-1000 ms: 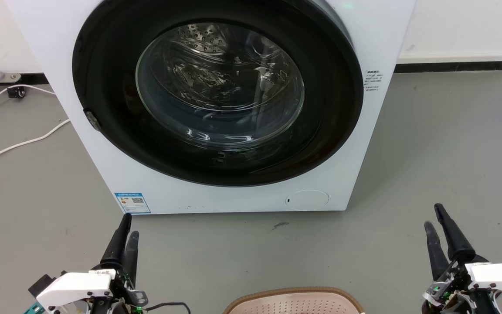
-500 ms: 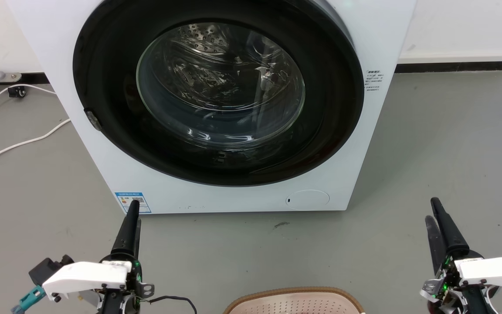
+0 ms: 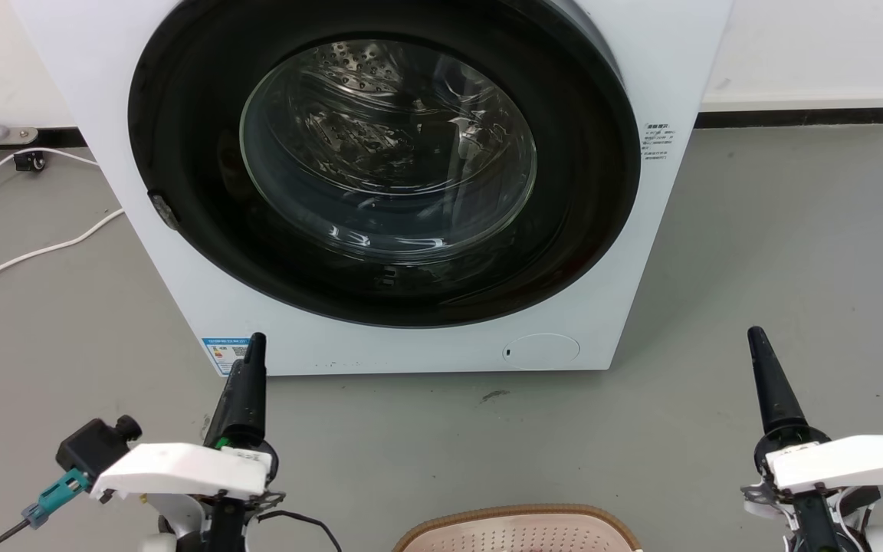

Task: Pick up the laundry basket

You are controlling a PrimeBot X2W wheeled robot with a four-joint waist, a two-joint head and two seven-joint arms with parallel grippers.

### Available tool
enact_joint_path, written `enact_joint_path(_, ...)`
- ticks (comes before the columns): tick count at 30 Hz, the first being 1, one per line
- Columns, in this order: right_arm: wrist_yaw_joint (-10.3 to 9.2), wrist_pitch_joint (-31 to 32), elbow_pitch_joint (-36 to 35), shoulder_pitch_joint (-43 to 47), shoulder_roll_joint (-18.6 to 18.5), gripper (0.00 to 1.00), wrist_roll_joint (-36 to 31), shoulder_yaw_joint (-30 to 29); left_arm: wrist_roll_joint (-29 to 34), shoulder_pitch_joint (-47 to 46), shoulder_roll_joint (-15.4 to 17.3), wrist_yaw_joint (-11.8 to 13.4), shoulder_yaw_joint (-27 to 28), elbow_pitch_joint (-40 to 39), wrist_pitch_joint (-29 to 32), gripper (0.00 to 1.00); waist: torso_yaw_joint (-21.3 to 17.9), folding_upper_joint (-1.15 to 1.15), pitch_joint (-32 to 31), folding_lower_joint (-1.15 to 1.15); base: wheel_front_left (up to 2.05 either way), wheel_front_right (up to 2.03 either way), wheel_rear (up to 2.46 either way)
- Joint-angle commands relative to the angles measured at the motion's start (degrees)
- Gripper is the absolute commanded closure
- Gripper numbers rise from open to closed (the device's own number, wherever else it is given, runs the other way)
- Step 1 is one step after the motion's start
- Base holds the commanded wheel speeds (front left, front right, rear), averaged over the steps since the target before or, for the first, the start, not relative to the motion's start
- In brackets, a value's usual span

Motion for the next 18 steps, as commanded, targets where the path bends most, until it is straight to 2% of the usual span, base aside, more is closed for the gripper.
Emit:
enact_joint_path(1, 0.0, -0.5, -1.2, -0.7, -0.1, 0.0, -2.3, 0.2, 2.3, -1.5, 0.2, 0.1, -0.5, -1.2, -0.5, 0.0, 0.0, 0.0, 0.0, 0.0, 0.0, 0.0, 0.0)
enact_joint_path(18, 0.0, -3.8, -1.5, -0.6, 0.0, 0.0, -21.5, 1.7, 20.2, -1.4, 0.2, 2.2, -3.9, -1.3, -3.8, 0.0, 0.1, 0.0, -0.1, 0.0, 0.0, 0.0, 0.0)
